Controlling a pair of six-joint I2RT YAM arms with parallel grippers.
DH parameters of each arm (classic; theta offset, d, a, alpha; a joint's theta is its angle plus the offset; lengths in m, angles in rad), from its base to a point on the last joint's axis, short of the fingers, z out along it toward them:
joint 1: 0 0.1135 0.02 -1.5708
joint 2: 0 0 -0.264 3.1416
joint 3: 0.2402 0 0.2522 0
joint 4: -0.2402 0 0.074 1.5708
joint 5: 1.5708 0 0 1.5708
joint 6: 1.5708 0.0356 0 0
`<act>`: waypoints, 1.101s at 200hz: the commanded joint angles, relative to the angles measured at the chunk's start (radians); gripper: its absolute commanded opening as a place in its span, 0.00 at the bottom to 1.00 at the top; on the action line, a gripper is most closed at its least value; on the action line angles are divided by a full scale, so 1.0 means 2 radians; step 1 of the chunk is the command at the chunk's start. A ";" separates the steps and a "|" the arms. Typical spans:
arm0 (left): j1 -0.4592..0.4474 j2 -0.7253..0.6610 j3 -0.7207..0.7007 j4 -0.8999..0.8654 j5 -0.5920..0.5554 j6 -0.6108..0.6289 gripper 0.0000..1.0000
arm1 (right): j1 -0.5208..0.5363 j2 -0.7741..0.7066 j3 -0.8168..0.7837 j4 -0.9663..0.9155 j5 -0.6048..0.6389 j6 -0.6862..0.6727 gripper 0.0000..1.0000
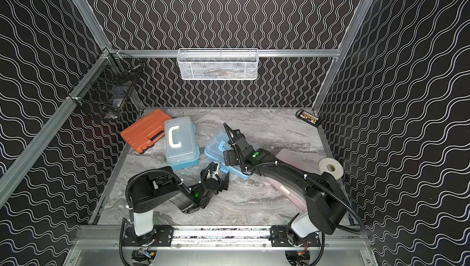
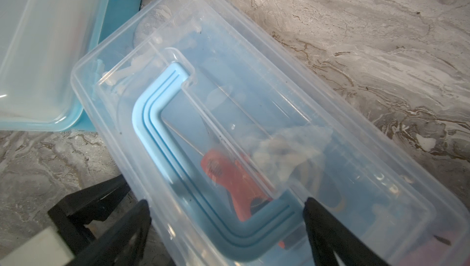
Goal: Close toolboxes
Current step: Fasten the toolbox latch on the toolbox.
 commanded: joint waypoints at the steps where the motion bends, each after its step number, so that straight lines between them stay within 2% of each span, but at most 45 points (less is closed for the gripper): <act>1: -0.002 0.007 0.014 -0.001 -0.007 0.000 0.99 | -0.002 0.016 -0.012 -0.151 -0.060 0.033 0.94; 58: -0.003 0.009 0.057 -0.090 -0.081 -0.030 0.99 | -0.004 0.013 -0.014 -0.152 -0.063 0.033 0.95; 109: -0.003 -0.032 0.037 -0.151 -0.147 -0.073 0.99 | -0.005 0.013 -0.013 -0.150 -0.065 0.035 0.95; 159: -0.006 -0.085 0.029 -0.204 -0.156 -0.065 0.99 | -0.005 0.019 -0.011 -0.148 -0.065 0.035 0.95; 167: -0.008 -0.090 0.030 -0.210 -0.175 -0.062 0.99 | -0.005 0.019 -0.010 -0.148 -0.066 0.035 0.95; 220: -0.011 -0.103 0.040 -0.196 -0.177 -0.005 0.99 | -0.005 0.020 -0.007 -0.147 -0.069 0.034 0.95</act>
